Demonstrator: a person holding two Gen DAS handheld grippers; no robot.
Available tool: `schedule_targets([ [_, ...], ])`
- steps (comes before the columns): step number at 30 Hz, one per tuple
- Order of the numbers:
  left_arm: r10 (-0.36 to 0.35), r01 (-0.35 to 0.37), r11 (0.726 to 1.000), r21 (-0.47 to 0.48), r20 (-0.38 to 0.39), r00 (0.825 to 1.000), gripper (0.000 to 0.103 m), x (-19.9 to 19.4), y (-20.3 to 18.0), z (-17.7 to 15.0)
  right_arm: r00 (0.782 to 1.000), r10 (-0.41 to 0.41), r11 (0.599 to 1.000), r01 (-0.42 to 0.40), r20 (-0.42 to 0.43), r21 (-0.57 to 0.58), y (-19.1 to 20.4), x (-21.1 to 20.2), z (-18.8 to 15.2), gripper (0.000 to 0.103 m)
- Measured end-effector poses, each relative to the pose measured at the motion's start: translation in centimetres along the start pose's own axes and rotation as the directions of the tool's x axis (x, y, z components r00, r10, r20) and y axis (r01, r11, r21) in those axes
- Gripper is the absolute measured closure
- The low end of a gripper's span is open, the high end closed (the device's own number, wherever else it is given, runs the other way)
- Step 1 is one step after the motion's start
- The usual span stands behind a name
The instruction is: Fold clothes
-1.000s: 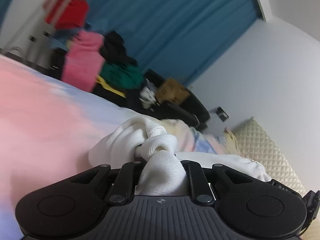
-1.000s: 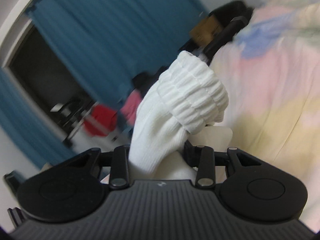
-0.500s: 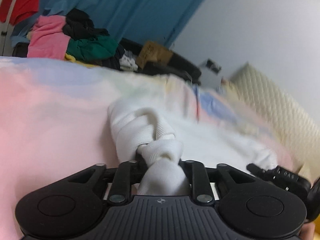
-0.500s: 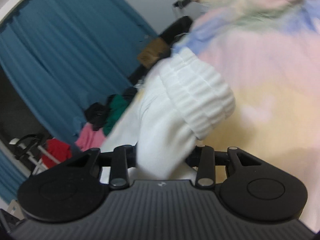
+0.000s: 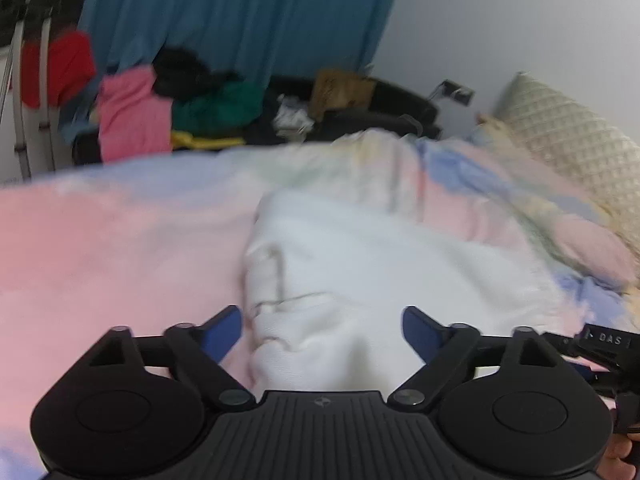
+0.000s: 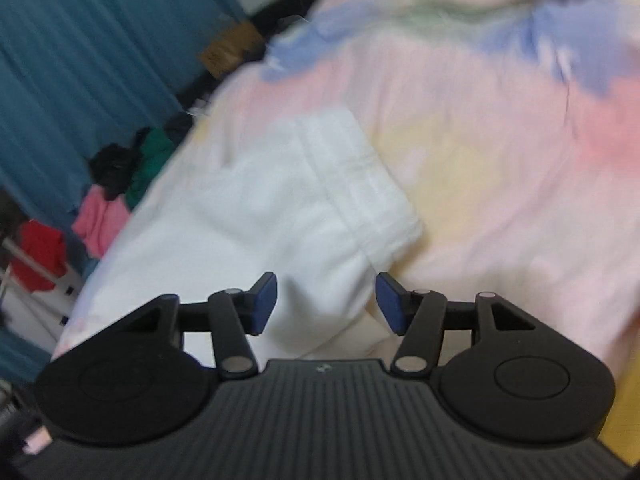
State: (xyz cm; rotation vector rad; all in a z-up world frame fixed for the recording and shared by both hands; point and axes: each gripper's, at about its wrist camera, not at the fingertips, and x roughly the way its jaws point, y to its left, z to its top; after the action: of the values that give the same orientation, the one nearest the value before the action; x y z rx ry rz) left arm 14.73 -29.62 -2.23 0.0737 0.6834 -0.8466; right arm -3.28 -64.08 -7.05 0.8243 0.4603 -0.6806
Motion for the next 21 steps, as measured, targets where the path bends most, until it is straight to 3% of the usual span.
schedule_targets([
  [3,-0.003,-0.002,0.998,0.070,0.065,0.998,0.002,-4.8,-2.6,1.0,0.999,0.026,0.998,-0.024,0.039,-0.063,1.4,-4.5,0.5,0.045],
  [10,-0.024,0.010,0.996,0.086,0.166,0.986,0.000,-15.3,-6.6,0.9,0.982,0.111,0.956,-0.064,0.152,-0.285,6.2,-15.8,0.9,0.045],
  [13,-0.031,0.012,0.995,0.097,0.200,0.979,0.000,-19.5,-7.7,0.2,0.971,0.150,0.929,-0.073,0.188,-0.363,7.4,-19.5,0.2,0.036],
  [16,-0.023,0.000,0.995,0.102,0.222,0.975,0.000,-23.2,-8.2,-1.1,0.956,0.201,0.896,-0.092,0.212,-0.435,8.2,-22.7,-0.8,0.015],
  [21,0.044,-0.079,0.990,0.120,0.271,0.962,0.000,-27.7,-8.9,-4.2,0.947,0.237,0.876,-0.113,0.215,-0.470,8.3,-24.8,-3.8,0.016],
])
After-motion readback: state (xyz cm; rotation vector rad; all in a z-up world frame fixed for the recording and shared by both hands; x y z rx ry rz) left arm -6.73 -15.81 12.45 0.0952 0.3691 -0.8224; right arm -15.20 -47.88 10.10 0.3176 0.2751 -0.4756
